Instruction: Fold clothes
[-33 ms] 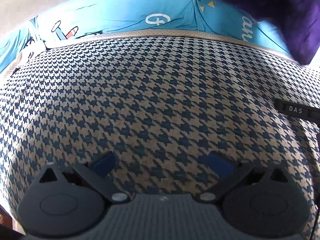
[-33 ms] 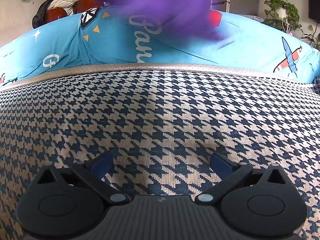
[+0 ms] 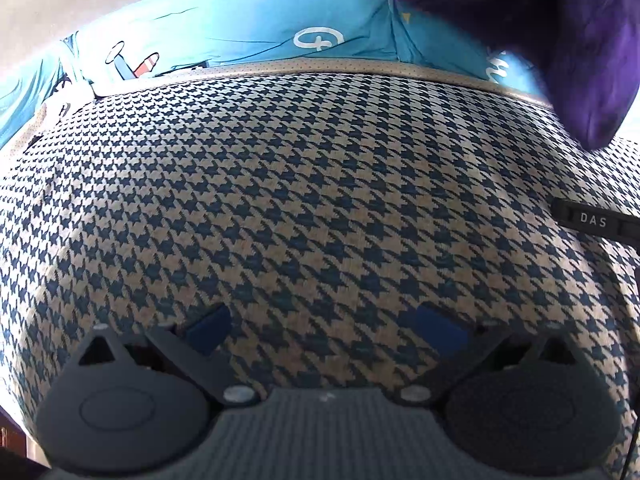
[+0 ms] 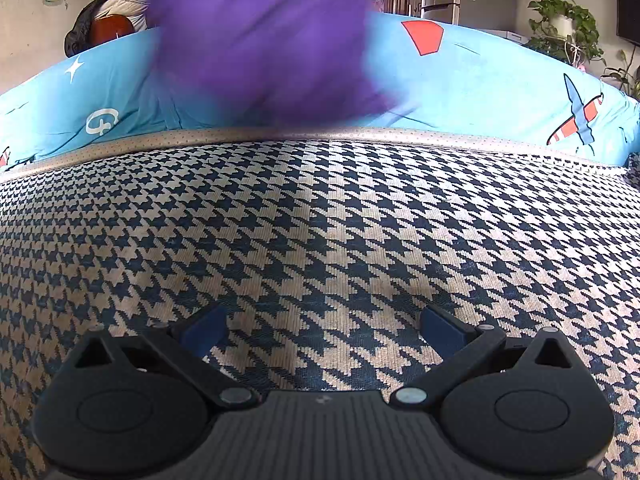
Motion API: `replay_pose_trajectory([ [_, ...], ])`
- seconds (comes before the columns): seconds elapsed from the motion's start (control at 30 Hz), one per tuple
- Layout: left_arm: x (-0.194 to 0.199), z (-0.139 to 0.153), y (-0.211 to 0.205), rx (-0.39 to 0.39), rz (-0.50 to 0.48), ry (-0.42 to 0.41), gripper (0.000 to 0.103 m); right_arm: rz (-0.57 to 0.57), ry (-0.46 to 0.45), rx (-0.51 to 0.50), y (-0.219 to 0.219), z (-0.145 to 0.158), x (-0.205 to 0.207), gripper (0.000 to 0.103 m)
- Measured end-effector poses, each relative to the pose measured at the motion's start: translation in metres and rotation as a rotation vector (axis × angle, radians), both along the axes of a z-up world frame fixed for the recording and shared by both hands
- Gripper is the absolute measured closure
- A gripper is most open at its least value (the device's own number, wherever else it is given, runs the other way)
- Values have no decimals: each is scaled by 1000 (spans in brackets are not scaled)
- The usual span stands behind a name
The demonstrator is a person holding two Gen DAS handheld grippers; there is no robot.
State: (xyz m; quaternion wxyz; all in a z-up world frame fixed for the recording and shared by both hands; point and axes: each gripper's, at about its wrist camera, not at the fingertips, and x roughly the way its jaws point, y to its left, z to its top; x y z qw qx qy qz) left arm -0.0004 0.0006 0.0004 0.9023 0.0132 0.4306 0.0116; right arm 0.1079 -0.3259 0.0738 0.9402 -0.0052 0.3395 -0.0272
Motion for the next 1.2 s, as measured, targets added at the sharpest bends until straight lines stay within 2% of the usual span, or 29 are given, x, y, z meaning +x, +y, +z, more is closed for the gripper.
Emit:
replay_pose_trajectory([
  [0.17,-16,4,15,-36,31,-28,0,0,0,-4,1,1,-1,0],
  [0.27,-24,4,28,-54,46,-16,0,0,0,-2,1,3,-1,0],
  [0.33,-8,6,20,-41,59,22,0,0,0,-3,0,0,0,0],
  [0.57,0,5,12,-28,86,16,0,0,0,-2,0,-1,2,0],
  [0.8,7,2,-15,11,96,14,0,0,1,-2,0,0,0,0],
  [0.9,20,6,-18,18,93,7,0,-1,1,-1,0,0,0,0],
  [1.0,9,2,6,23,97,-15,0,-1,2,-1,0,0,0,0],
  [1.2,-24,26,16,8,92,-25,0,-1,3,-3,1,0,2,0],
])
